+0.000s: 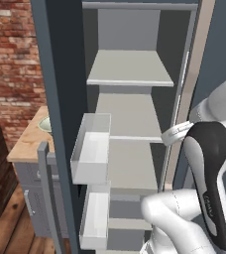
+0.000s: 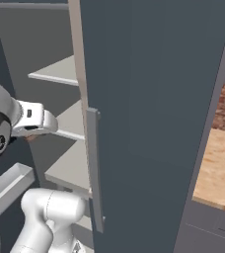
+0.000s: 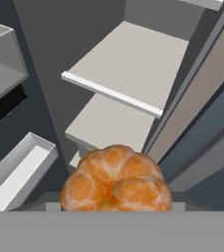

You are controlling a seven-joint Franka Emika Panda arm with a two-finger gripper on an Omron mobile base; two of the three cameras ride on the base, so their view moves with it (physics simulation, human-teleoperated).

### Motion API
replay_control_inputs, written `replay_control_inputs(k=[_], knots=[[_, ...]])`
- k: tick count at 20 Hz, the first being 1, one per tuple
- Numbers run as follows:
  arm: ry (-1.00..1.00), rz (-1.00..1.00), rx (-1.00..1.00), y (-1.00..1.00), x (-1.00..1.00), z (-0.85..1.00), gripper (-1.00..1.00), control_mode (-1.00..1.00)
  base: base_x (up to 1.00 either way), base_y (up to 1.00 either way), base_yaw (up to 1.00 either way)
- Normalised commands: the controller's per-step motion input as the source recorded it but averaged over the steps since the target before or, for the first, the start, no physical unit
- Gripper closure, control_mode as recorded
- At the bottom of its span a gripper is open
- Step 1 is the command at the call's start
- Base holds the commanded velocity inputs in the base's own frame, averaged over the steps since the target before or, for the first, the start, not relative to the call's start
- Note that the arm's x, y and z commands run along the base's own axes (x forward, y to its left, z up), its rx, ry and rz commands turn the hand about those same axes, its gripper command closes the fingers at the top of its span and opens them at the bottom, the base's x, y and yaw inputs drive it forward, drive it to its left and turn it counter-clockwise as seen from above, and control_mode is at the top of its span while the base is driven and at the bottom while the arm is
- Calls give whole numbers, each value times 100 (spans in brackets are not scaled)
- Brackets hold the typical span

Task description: Take the bell pepper, orange, and tangerine from the freezer and place them in the bowl on the counter.

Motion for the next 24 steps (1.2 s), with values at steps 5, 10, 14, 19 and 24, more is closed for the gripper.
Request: replay_control_inputs(k=[5,10,14,19,24], knots=[[0,0,0,0,0,0,100,100,-90,-1,6],[0,0,0,0,0,0,100,100,-95,1,45],[0,0,0,0,0,0,100,100,-42,19,74],[0,0,0,0,0,0,100,100,-10,45,72],[0,0,0,0,0,0,100,100,0,71,57]])
